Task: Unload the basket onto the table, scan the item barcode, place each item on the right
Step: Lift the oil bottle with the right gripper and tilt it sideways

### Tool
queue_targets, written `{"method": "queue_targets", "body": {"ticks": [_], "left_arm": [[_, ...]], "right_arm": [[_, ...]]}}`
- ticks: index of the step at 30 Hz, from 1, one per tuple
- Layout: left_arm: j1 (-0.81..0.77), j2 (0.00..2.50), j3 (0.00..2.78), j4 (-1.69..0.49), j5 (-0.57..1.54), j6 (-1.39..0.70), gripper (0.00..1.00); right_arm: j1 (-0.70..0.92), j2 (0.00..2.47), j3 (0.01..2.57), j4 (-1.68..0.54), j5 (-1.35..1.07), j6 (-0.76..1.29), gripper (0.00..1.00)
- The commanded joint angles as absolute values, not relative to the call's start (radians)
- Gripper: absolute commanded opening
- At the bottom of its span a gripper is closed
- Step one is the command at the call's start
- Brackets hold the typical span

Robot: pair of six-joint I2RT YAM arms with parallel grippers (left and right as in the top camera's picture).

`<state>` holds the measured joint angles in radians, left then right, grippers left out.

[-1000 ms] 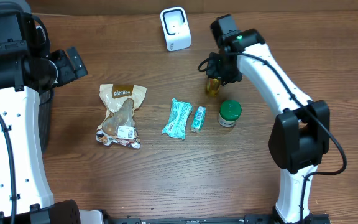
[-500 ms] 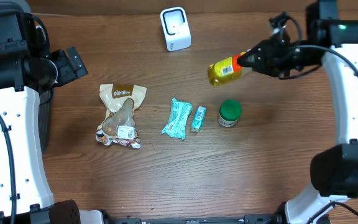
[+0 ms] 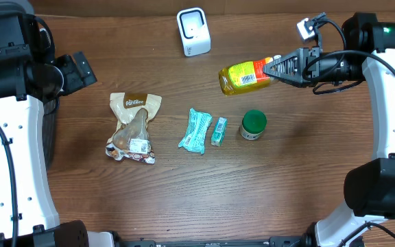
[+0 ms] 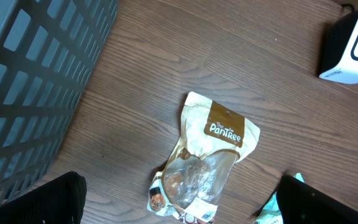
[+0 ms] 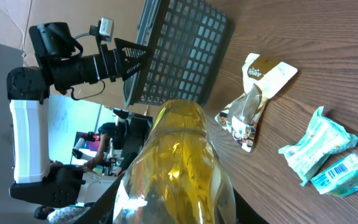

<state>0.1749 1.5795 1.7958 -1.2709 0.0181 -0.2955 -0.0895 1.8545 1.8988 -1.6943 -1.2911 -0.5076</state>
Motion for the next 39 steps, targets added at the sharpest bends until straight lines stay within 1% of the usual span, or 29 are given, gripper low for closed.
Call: {"method": "queue_targets", "body": {"ticks": [1,17,23,30,35,39], "left_arm": [[0.176,1.582,1.802,-1.271,0.018,-0.284,1.00],[0.176,1.582,1.802,-1.271,0.018,-0.284,1.00],[0.176,1.582,1.802,-1.271,0.018,-0.284,1.00],[0.176,1.582,1.802,-1.271,0.018,-0.284,0.99],[0.176,1.582,1.802,-1.271,0.018,-0.284,1.00],[0.176,1.582,1.802,-1.271,0.019,-0.284,0.99]], "right_arm": [[-0.091,1.840,1.918,-1.694,-1.341,-0.525,0.21],[-0.089,1.840,1.918,-1.694,-1.310,-0.502,0.21],[-0.038,1.840,1.918,-1.694,-1.291,-0.502,0.22],[0.075,1.840,1.918,-1.694,-1.291,-0.501,0.21],[0.097,1.840,1.918,-1.694,-1.283,-0.498,0.21],[0.097,1.840,1.918,-1.694,-1.283,-0.445,0.21]]}}
